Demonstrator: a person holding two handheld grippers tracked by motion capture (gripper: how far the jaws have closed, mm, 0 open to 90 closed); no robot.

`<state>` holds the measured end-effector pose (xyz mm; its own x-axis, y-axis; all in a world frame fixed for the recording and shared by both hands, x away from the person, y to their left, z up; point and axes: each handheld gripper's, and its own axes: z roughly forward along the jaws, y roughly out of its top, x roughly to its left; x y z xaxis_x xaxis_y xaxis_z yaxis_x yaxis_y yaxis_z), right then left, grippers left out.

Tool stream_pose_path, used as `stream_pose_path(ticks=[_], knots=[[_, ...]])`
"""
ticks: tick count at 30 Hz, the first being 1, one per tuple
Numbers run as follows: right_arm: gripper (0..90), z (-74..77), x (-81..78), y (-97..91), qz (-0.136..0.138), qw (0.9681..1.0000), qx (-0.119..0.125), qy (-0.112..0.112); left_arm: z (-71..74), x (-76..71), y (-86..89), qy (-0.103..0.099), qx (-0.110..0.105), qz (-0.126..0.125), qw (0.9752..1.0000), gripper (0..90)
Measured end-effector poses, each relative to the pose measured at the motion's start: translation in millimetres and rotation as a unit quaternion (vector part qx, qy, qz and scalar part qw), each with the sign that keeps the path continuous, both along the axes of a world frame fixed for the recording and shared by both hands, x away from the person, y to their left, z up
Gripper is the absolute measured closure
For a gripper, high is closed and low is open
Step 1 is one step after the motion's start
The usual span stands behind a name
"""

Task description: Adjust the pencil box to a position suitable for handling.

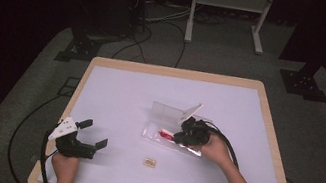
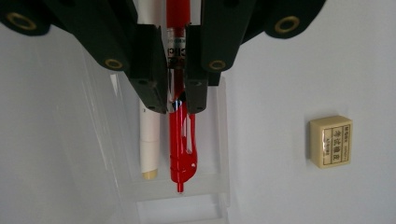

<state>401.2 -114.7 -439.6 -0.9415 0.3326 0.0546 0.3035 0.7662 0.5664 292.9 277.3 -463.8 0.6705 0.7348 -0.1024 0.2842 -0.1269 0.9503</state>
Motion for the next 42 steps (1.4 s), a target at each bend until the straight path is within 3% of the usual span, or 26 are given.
stream_pose_path(ticks=[25, 42], knots=[[78.8, -11.0, 0.9, 2.1, -0.003, 0.9999, -0.011, 0.011, -0.1, 0.0, -0.1, 0.000, 0.000, 0.001, 1.0000, 0.0], [77.7, -11.2, 0.4, 0.8, -0.008, 0.9999, -0.004, 0.013, 0.0, 0.0, 0.0, 0.000, 0.001, 0.000, 1.0000, 0.0]])
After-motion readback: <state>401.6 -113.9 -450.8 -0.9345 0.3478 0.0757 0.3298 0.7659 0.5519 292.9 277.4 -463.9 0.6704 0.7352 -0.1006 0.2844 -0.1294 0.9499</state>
